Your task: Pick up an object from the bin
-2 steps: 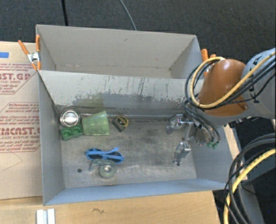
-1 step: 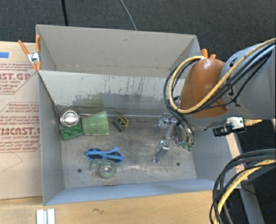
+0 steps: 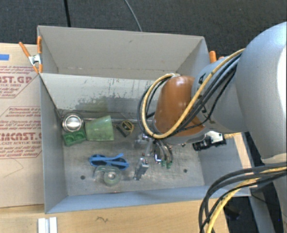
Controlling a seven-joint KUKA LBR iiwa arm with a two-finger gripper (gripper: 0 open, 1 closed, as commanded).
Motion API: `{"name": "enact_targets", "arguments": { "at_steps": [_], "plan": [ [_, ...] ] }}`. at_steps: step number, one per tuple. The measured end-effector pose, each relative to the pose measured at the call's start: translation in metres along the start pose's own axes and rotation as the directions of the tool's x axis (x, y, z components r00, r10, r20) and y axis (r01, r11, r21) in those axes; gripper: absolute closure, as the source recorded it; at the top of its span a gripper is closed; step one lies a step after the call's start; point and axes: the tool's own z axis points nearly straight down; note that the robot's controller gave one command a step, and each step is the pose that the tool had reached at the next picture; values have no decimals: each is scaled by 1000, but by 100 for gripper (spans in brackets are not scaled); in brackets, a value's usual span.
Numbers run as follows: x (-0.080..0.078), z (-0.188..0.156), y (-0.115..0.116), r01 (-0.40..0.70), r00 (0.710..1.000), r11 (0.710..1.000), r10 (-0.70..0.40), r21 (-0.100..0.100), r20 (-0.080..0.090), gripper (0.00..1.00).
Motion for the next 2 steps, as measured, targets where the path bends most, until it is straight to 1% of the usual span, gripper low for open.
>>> {"name": "enact_targets", "arguments": {
  "at_steps": [1, 2],
  "plan": [
    [11, 32, 72, 206, 978, 978, -206, 3, 7, 0],
    [10, 30, 72, 205, 979, 979, -205, 1, 7, 100]
  ]
}}
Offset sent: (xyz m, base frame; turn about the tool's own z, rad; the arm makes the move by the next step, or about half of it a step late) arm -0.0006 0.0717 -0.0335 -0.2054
